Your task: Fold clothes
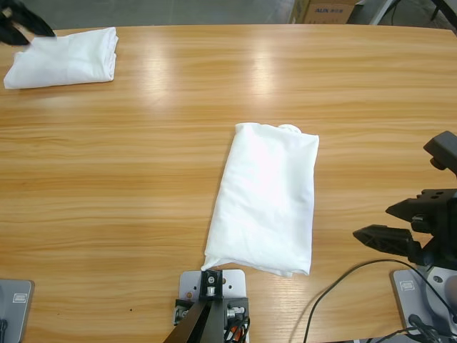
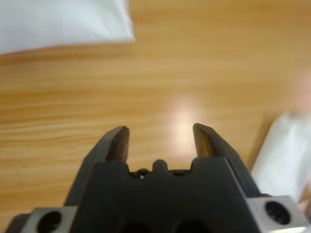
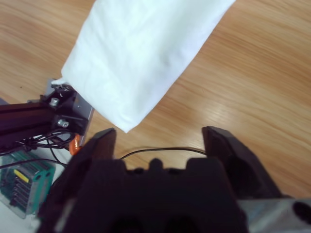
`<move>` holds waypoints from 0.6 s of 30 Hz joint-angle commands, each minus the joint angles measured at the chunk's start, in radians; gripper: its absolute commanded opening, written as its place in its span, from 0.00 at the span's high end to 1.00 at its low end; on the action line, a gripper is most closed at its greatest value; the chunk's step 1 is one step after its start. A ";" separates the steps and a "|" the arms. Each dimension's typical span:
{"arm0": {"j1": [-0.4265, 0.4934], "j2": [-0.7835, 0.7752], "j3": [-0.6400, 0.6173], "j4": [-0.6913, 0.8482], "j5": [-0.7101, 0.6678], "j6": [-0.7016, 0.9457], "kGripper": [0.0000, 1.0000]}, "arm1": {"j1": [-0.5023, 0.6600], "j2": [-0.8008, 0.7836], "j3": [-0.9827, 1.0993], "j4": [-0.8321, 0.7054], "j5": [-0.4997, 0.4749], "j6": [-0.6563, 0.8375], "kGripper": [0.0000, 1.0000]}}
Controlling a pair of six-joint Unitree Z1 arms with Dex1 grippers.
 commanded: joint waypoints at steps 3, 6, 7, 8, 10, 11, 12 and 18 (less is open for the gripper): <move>0.171 0.413 -0.301 0.155 0.053 0.104 0.00 | 0.011 0.062 0.082 -0.078 0.018 0.003 0.00; 0.183 0.527 -0.480 0.207 0.075 0.200 0.00 | 0.011 0.095 0.096 -0.125 0.030 0.004 0.00; 0.191 0.557 -0.549 0.231 0.077 0.206 0.00 | 0.011 0.113 0.101 -0.142 0.040 0.004 0.00; 0.202 0.589 -0.623 0.260 0.077 0.206 0.00 | 0.010 0.132 0.102 -0.157 0.048 0.004 0.00; 0.219 0.662 -0.759 0.319 0.077 0.210 0.00 | 0.010 0.170 0.105 -0.180 0.060 0.004 0.00; 0.221 0.699 -0.815 0.348 0.077 0.219 0.00 | 0.008 0.184 0.104 -0.188 0.061 0.003 0.00; 0.224 0.731 -0.851 0.369 0.077 0.223 0.00 | 0.002 0.194 0.103 -0.193 0.065 0.001 0.00; 0.245 0.849 -0.918 0.384 0.080 0.212 0.00 | -0.010 0.212 0.108 -0.201 0.091 -0.010 0.00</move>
